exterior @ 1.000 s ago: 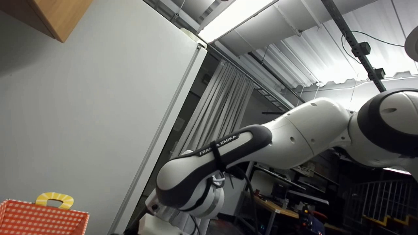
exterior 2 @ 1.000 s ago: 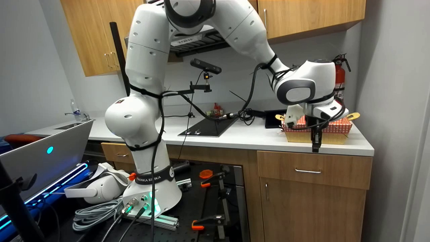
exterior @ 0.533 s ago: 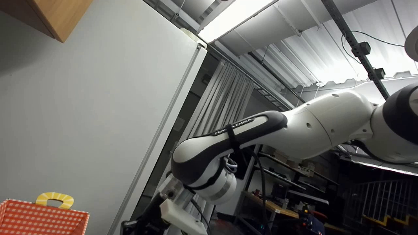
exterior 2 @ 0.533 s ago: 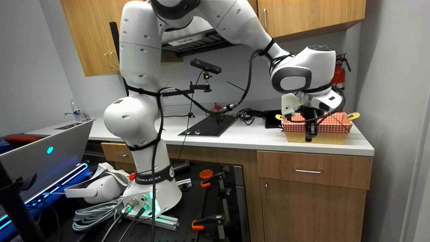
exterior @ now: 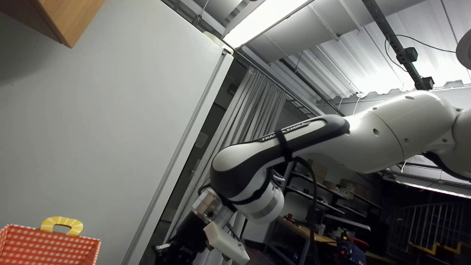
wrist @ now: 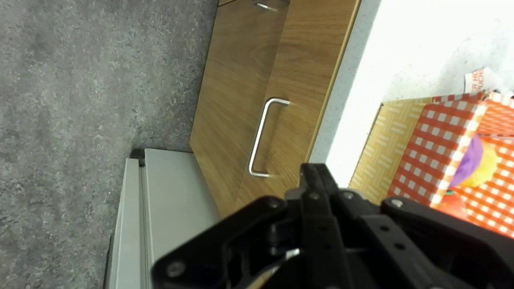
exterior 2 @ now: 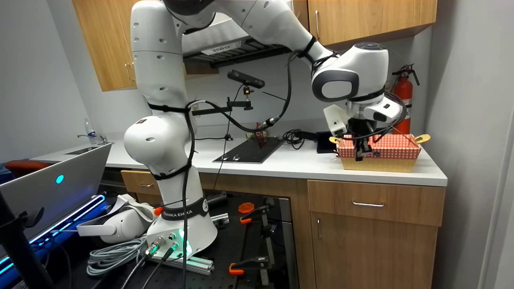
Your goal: Close, open, and close the drawer
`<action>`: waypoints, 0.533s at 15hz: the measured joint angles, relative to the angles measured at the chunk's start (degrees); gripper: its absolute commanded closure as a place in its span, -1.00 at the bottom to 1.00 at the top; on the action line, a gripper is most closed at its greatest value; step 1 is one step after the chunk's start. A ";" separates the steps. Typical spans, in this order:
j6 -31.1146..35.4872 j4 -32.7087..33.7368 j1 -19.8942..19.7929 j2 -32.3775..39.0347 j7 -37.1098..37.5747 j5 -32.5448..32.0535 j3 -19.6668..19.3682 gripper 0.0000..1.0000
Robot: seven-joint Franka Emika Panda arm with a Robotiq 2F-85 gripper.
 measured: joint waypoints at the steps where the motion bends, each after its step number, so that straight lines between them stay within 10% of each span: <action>1: -0.26 -0.78 0.00 -1.02 -1.47 0.56 -0.06 1.00; 8: -1.34 -4.94 0.01 -5.77 -8.50 1.37 -1.46 1.00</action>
